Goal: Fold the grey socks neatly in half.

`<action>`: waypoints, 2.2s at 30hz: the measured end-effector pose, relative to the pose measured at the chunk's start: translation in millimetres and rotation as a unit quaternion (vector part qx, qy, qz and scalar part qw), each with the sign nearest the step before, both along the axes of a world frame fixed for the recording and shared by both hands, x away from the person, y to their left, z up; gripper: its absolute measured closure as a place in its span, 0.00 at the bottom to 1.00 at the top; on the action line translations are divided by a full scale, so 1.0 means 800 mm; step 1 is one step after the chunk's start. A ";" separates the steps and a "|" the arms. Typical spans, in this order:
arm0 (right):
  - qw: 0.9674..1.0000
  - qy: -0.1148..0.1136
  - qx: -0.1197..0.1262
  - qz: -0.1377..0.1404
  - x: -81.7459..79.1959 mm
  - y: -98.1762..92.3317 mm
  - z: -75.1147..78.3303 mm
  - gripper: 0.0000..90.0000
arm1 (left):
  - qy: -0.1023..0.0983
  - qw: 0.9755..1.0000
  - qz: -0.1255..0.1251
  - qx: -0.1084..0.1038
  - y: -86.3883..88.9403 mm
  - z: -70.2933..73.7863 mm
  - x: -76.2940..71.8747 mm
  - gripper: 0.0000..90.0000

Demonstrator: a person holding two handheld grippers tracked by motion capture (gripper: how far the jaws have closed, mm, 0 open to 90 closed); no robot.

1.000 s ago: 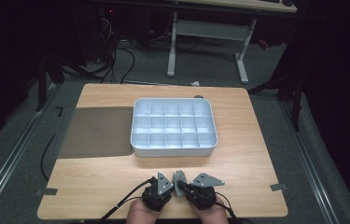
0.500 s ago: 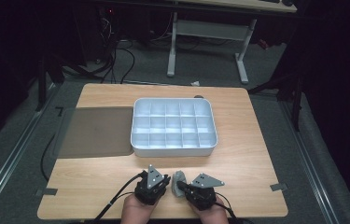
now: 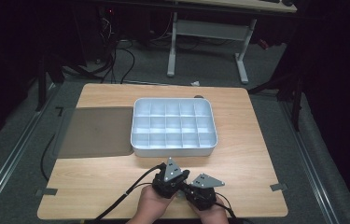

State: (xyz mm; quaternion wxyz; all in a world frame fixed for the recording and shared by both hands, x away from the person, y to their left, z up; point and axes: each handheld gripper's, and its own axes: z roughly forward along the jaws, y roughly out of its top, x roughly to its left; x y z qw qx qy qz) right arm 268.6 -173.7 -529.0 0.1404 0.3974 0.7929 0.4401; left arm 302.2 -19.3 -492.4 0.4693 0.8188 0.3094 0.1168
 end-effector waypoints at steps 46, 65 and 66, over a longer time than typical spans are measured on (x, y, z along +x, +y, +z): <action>0.999 0.007 0.049 -0.012 0.000 -0.019 0.015 0.87 | -0.002 0.999 0.037 -0.003 0.038 -0.041 -0.010 1.00; 0.992 0.120 0.043 -0.013 0.012 -0.010 -0.001 0.55 | -0.009 0.999 0.028 -0.015 0.053 -0.038 -0.022 0.96; 0.992 0.120 0.043 -0.012 0.012 -0.010 -0.001 0.55 | -0.009 0.999 0.029 -0.020 0.056 -0.037 -0.025 0.93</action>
